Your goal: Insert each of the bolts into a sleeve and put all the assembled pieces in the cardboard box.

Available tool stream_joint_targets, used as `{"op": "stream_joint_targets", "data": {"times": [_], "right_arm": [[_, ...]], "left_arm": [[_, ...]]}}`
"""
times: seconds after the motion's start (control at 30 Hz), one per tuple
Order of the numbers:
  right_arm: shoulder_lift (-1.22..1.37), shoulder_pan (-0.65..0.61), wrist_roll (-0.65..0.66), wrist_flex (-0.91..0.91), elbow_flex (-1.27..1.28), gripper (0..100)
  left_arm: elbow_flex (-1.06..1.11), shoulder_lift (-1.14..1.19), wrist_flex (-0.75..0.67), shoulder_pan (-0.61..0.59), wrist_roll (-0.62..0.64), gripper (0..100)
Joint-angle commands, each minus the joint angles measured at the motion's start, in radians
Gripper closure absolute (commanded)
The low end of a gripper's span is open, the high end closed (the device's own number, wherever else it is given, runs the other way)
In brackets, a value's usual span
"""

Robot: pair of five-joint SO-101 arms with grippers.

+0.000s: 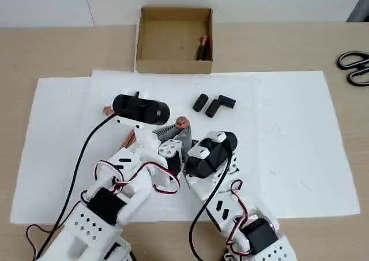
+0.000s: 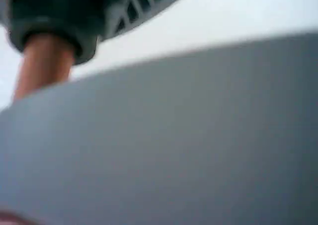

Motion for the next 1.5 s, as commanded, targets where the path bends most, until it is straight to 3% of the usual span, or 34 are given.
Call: {"op": "stream_joint_targets", "data": {"times": [0.0,0.4,0.5,0.73,0.87,1.0,1.2,1.33,1.47], "right_arm": [[-0.019,0.001,-0.006,-0.041,-0.018,99.5],[-0.019,0.002,-0.006,-0.053,-0.018,99.5],[-0.019,0.002,-0.006,-0.053,-0.018,99.5],[-0.018,0.021,-0.005,-0.051,-0.018,99.5],[-0.018,0.035,-0.005,-0.051,-0.014,99.5],[-0.018,0.105,-0.005,-0.047,-0.017,99.5],[-0.016,0.191,-0.005,-0.018,-0.012,99.5],[-0.016,0.277,0.000,0.045,-0.017,99.5],[-0.013,0.400,0.026,0.114,-0.094,99.5]], "left_arm": [[0.004,0.005,0.038,0.000,0.002,99],[0.019,0.005,0.127,0.051,0.002,99],[0.019,0.005,0.130,0.048,-0.061,99],[-0.056,-0.002,0.290,0.046,-0.106,76],[-0.189,-0.003,0.394,0.029,-0.106,75],[-0.377,-0.003,0.554,-0.104,-0.107,75],[-0.619,-0.003,0.764,-0.428,-0.112,75],[-0.642,0.000,0.778,-0.721,-0.123,74],[-0.536,0.005,0.706,-0.948,-0.311,74]]}}
